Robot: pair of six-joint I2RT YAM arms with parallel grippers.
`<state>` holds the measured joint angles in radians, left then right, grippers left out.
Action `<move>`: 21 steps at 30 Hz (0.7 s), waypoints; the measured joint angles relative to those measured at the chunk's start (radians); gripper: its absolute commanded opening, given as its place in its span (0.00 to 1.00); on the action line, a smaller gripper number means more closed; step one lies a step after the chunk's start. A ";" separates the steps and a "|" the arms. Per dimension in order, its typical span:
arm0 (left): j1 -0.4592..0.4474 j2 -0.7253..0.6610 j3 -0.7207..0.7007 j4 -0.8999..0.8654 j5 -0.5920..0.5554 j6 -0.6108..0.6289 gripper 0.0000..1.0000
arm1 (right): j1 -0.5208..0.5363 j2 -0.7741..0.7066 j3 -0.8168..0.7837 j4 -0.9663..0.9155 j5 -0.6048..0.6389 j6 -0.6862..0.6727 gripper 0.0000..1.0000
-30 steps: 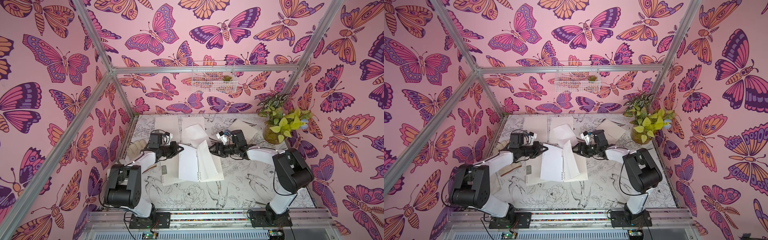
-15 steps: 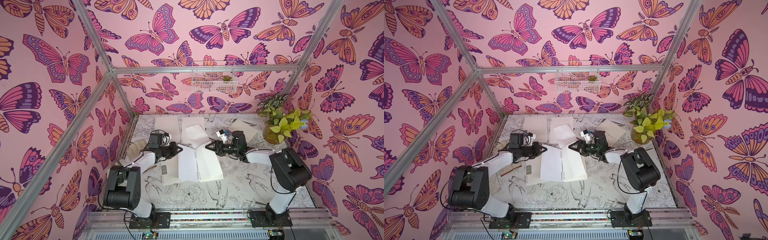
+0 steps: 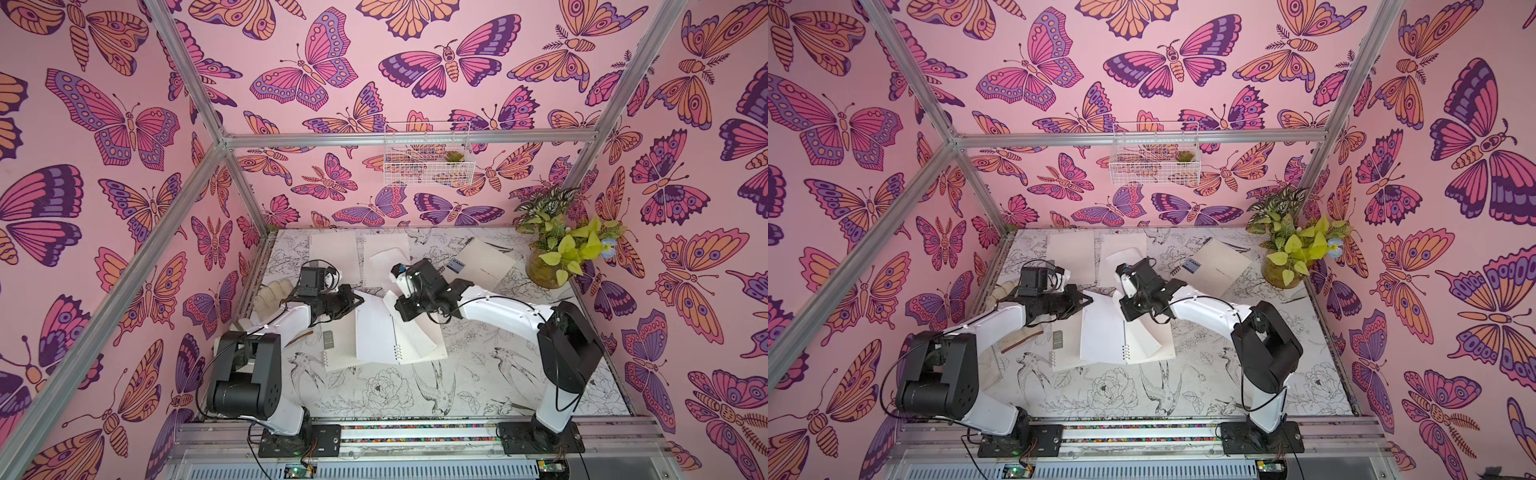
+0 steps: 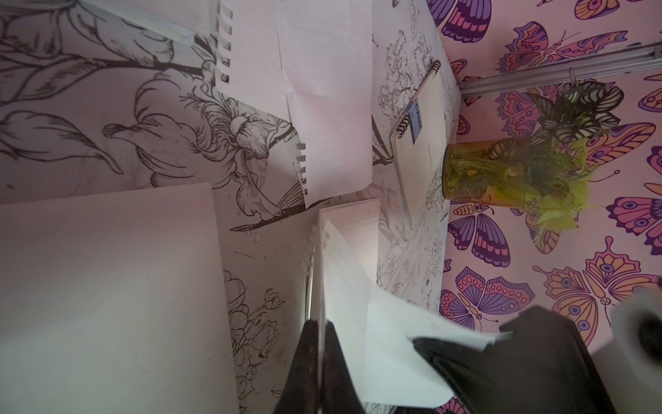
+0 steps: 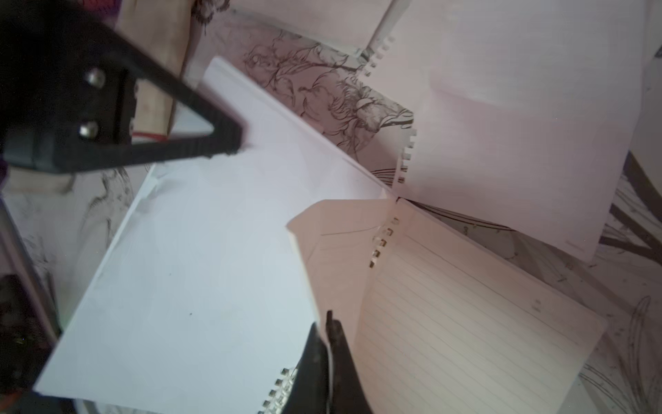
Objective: Tear off pages from different notebooks
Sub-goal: Tear off the paper from the notebook.
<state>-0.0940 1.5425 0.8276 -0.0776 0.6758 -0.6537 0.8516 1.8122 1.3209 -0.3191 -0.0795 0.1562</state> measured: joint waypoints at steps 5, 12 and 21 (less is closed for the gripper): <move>0.002 0.012 -0.003 0.002 -0.030 -0.063 0.00 | 0.171 0.011 0.003 -0.071 0.180 -0.196 0.00; 0.021 0.014 -0.064 0.053 -0.058 -0.170 0.00 | 0.202 -0.003 -0.074 -0.052 0.144 -0.282 0.00; 0.066 0.014 -0.093 0.124 -0.098 -0.217 0.00 | 0.289 -0.187 -0.273 -0.043 -0.230 -0.243 0.00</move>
<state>-0.0277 1.5562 0.7349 0.0463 0.5781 -0.8703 1.1404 1.6249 1.0481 -0.3618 -0.3099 -0.0872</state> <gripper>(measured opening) 0.044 0.056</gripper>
